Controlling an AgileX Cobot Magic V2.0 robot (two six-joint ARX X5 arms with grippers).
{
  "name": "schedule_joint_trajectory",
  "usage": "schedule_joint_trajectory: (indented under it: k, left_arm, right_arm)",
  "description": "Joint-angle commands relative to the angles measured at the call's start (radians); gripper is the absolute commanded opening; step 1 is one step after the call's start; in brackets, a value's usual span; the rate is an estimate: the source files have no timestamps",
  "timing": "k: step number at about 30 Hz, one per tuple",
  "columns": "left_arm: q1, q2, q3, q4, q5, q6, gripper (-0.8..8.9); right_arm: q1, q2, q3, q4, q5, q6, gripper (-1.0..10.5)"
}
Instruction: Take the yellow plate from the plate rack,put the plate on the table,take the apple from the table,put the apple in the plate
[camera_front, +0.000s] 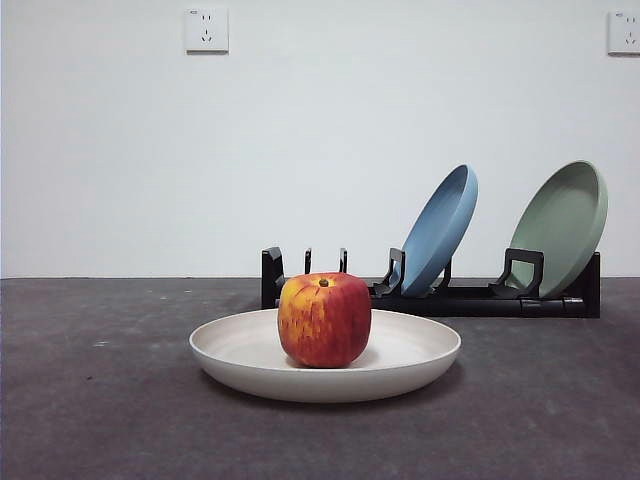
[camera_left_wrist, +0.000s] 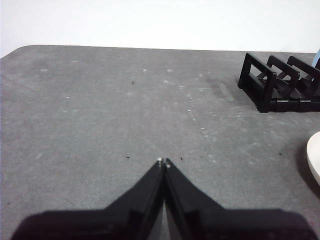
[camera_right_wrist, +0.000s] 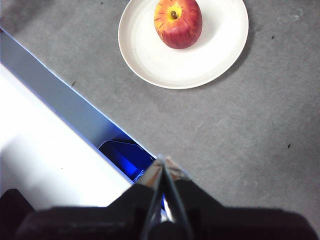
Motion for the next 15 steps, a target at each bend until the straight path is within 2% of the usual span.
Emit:
schedule_joint_trajectory:
  k: [1, 4, 5, 9, 15]
  left_arm:
    - [0.003, -0.003, -0.013, 0.005, -0.002, -0.01, -0.03]
    - [0.003, -0.003, -0.013, 0.005, -0.002, -0.01, -0.03]
    - [0.003, -0.003, -0.014, 0.005, -0.002, -0.01, -0.03]
    - [0.003, -0.003, -0.014, 0.005, -0.003, -0.01, -0.03]
    - [0.003, -0.003, -0.014, 0.005, -0.002, -0.01, -0.03]
  right_arm:
    - [0.0, -0.001, -0.004, 0.006, 0.001, 0.009, 0.0]
    - [-0.011, -0.006, -0.004, 0.006, 0.006, 0.007, 0.0]
    - [-0.028, -0.021, -0.004, 0.01, 0.008, -0.026, 0.0]
    - [-0.138, -0.079, -0.014, 0.101, -0.005, -0.033, 0.0]
    - [-0.42, -0.247, -0.159, 0.402, -0.172, -0.011, 0.0]
